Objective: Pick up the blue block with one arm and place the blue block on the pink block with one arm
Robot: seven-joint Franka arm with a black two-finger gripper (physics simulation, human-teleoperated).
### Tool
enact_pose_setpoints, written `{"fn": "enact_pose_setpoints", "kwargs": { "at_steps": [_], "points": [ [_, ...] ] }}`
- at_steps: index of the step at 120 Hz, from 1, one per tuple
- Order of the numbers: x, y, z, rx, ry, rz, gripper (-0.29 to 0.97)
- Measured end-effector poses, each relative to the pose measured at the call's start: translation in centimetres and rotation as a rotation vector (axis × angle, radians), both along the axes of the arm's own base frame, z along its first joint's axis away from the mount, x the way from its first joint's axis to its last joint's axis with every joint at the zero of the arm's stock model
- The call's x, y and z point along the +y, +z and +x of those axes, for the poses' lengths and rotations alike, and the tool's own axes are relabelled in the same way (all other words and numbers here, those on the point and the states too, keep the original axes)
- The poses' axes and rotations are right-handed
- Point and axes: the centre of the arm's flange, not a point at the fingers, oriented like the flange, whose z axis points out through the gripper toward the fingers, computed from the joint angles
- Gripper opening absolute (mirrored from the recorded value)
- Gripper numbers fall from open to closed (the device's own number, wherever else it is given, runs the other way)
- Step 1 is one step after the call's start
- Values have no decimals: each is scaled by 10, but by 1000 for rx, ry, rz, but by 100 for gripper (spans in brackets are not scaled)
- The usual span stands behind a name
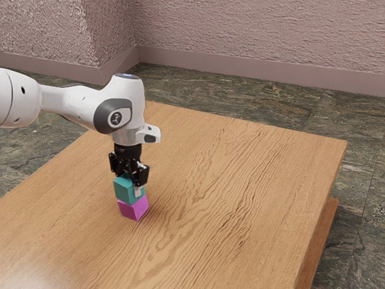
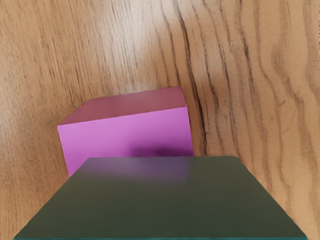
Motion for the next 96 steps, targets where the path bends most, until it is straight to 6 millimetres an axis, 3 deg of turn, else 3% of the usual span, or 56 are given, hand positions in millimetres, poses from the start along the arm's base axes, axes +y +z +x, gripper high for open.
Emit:
{"fn": "enact_pose_setpoints", "kwargs": {
  "at_steps": [47,96],
  "points": [
    [23,4,4,-2,3,-37,39],
    [26,-2,5,3,65,-78,39]
  ]
}}
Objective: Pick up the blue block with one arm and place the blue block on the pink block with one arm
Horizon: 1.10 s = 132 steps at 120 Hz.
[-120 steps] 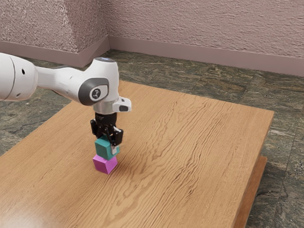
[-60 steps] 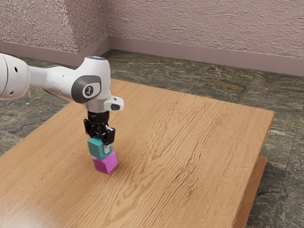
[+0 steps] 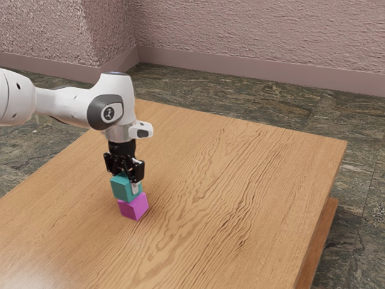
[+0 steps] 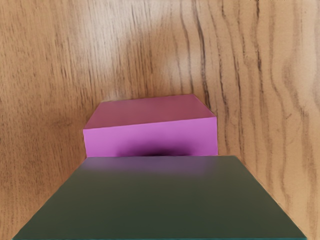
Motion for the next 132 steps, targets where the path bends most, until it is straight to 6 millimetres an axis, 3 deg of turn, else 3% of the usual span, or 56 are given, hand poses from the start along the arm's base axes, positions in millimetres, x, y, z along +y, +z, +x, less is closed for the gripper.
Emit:
{"fn": "enact_pose_setpoints", "kwargs": {
  "at_steps": [69,97,118,132],
  "points": [
    [4,-9,4,10,25,-1,39],
    [1,-6,5,5,20,-2,57],
    [8,51,1,-86,-33,23,63],
    [-22,118,-4,-191,-193,50,65]
  ]
}}
